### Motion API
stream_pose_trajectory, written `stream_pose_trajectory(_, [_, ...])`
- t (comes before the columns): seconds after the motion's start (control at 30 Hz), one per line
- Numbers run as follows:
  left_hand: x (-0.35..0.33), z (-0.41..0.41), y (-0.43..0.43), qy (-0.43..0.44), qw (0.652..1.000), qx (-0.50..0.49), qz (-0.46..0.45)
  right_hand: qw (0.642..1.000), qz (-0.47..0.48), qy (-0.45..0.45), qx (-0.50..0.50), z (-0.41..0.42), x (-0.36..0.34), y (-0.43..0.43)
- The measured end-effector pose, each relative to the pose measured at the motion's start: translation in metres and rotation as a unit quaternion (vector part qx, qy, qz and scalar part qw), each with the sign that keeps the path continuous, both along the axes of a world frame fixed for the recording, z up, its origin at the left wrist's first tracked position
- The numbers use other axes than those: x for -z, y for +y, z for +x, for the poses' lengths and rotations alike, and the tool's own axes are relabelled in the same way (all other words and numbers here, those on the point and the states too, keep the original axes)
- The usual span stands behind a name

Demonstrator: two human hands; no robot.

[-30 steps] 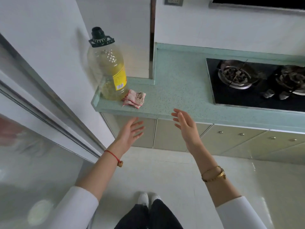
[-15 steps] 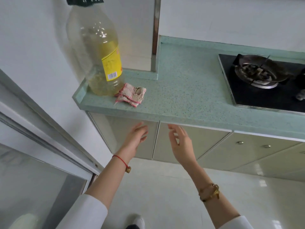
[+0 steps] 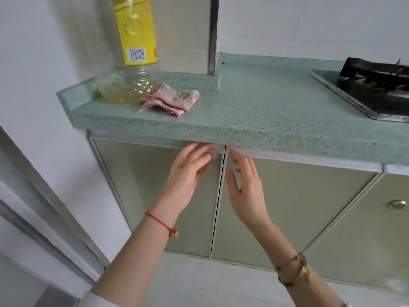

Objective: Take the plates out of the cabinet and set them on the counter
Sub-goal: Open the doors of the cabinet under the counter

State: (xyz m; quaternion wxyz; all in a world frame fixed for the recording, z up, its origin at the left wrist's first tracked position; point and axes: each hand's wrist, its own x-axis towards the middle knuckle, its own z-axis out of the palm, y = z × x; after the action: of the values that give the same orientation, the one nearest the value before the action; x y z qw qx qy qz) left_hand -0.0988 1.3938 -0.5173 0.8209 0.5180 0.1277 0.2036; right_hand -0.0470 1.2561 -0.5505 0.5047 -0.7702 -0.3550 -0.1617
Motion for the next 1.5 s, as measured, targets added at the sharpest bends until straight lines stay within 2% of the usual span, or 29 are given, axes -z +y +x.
stream_pose_trajectory(0.33, [0.018, -0.034, -0.004, -0.072, 0.997, 0.031, 0.012, 0.997, 0.055, -0.052, -0.027, -0.01, 0.009, -0.001])
stream_pose_trajectory(0.5, [0.033, -0.084, 0.002, -0.093, 0.993, 0.051, 0.044, 0.985, 0.062, -0.085, -0.133, -0.033, 0.008, 0.0])
stream_pose_trajectory(0.67, [0.041, -0.139, 0.004, -0.125, 0.988, 0.061, 0.064, 0.961, 0.11, -0.064, -0.247, -0.065, 0.009, 0.008])
stream_pose_trajectory(0.83, [0.047, -0.203, 0.012, -0.144, 0.987, 0.016, 0.066, 0.937, 0.113, -0.109, -0.313, -0.114, 0.003, 0.032])
stream_pose_trajectory(0.9, [0.053, -0.226, 0.01, -0.138, 0.987, -0.047, 0.072, 0.932, 0.098, -0.114, -0.331, -0.134, 0.0, 0.043])
stream_pose_trajectory(0.97, [0.064, -0.247, 0.007, -0.119, 0.972, -0.166, 0.116, 0.927, 0.089, -0.117, -0.346, -0.15, -0.002, 0.056])
stream_pose_trajectory(1.07, [0.083, -0.274, -0.001, -0.076, 0.911, -0.321, 0.246, 0.914, 0.08, -0.137, -0.375, -0.17, -0.003, 0.077])
stream_pose_trajectory(1.2, [0.106, -0.29, -0.002, -0.026, 0.825, -0.415, 0.383, 0.903, 0.074, -0.171, -0.387, -0.191, -0.004, 0.107])
stream_pose_trajectory(1.27, [0.113, -0.295, 0.003, -0.004, 0.797, -0.431, 0.424, 0.899, 0.059, -0.194, -0.387, -0.202, -0.004, 0.122])
stream_pose_trajectory(1.37, [0.12, -0.304, 0.012, 0.023, 0.78, -0.444, 0.441, 0.894, 0.026, -0.236, -0.381, -0.217, -0.002, 0.144])
stream_pose_trajectory(1.5, [0.118, -0.313, 0.026, 0.055, 0.795, -0.442, 0.412, 0.899, -0.008, -0.278, -0.338, -0.241, 0.0, 0.169])
